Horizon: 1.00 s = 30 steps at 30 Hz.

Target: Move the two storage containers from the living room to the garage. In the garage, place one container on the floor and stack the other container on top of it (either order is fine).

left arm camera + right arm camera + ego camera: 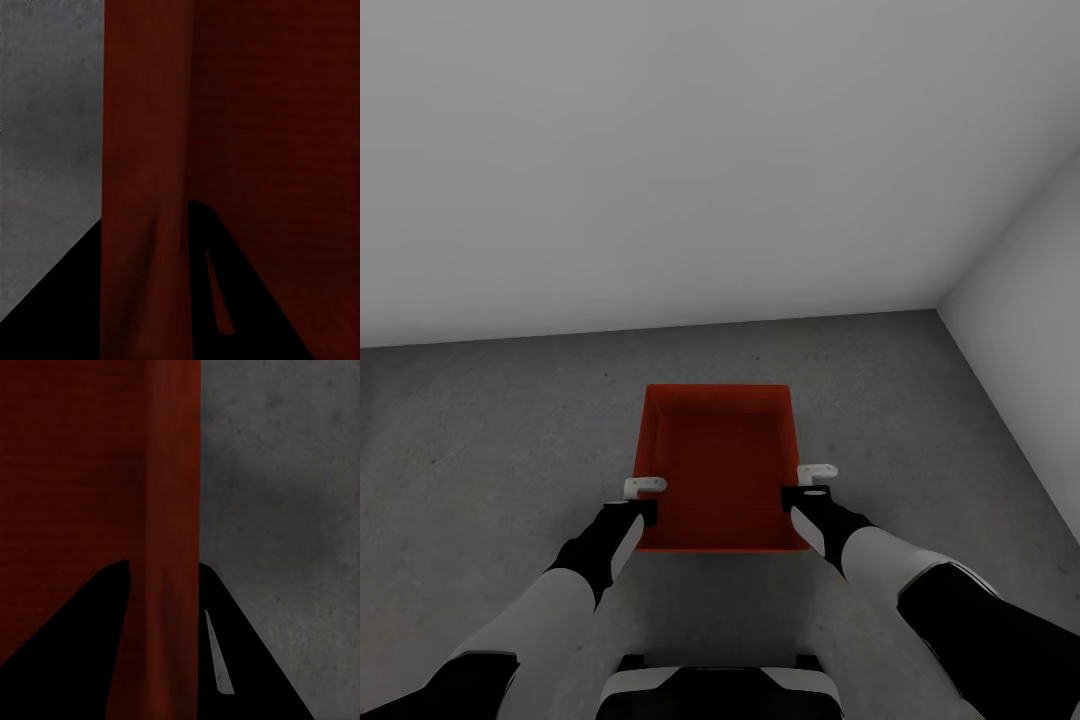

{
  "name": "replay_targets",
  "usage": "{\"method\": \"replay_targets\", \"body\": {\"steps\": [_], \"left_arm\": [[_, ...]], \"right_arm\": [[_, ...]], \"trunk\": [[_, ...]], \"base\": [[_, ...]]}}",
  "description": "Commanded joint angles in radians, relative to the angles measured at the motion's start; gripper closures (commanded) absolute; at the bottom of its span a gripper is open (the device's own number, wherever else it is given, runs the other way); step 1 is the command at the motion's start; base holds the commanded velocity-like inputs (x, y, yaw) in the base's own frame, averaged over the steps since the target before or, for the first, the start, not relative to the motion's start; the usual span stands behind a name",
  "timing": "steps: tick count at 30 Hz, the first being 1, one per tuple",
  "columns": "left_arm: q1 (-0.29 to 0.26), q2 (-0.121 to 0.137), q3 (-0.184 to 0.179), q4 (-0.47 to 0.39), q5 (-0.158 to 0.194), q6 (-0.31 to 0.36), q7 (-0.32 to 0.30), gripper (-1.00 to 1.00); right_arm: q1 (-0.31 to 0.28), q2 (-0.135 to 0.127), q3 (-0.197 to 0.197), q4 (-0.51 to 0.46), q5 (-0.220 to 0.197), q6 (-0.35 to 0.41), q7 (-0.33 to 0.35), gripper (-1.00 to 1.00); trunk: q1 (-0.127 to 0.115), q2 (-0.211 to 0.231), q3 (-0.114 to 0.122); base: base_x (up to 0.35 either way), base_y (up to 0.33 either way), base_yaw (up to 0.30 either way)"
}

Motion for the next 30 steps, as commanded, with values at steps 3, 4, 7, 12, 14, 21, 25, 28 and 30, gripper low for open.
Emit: {"method": "replay_targets", "body": {"steps": [3, 4, 7, 12, 14, 21, 25, 28, 30], "left_arm": [[-0.001, -0.009, -0.008, -0.013, 0.015, 0.001, -0.001, 1.0], [-0.001, -0.009, -0.008, -0.013, 0.015, 0.001, -0.001, 1.0], [-0.001, -0.009, -0.008, -0.013, 0.015, 0.001, 0.0, 1.0], [-0.001, -0.009, -0.008, -0.013, 0.028, 0.001, 0.005, 1.0], [-0.001, -0.009, -0.008, -0.013, 0.038, 0.001, 0.006, 1.0], [-0.001, -0.008, -0.008, -0.013, 0.053, 0.001, 0.006, 1.0], [-0.001, -0.007, -0.008, -0.013, 0.053, 0.001, 0.006, 1.0], [-0.001, -0.007, -0.008, -0.013, 0.053, 0.001, 0.006, 1.0], [-0.001, -0.007, -0.008, -0.013, 0.054, 0.001, 0.006, 1.0]], "right_arm": [[0.0, 0.0, 0.059, 0.003, -0.022, 0.007, -0.006, 1.0], [0.0, 0.0, 0.059, 0.003, -0.022, 0.007, -0.006, 1.0], [0.0, 0.0, 0.059, 0.003, -0.022, 0.007, -0.006, 1.0], [0.0, 0.0, 0.06, 0.003, -0.022, 0.007, -0.006, 1.0], [0.0, 0.0, 0.06, 0.003, -0.022, 0.007, -0.006, 1.0], [0.0, 0.0, 0.06, 0.003, -0.022, 0.007, -0.006, 1.0], [0.0, 0.0, 0.06, 0.003, -0.022, 0.007, -0.006, 1.0], [0.0, 0.0, 0.06, 0.003, -0.022, 0.007, -0.006, 1.0], [0.0, 0.0, 0.06, 0.003, -0.022, 0.008, -0.006, 1.0]], "trunk": [[0.0, -0.002, -0.001], [0.0, -0.002, -0.001], [0.0, -0.002, -0.001], [0.0, -0.002, -0.001], [0.0, -0.002, -0.001], [0.027, -0.051, -0.023], [0.043, -0.079, -0.036], [0.054, -0.1, -0.045], [0.062, -0.114, -0.051]], "base": [[0.0, 0.0, 0.0], [0.0, 0.0, 0.0], [0.0, 0.0, 0.0], [0.0, 0.0, 0.0], [0.0, 0.0, 0.0], [0.0, 0.0, 0.0], [0.0, 0.0, 0.0], [0.0, 0.0, 0.0], [0.0, 0.0, 0.0]]}}
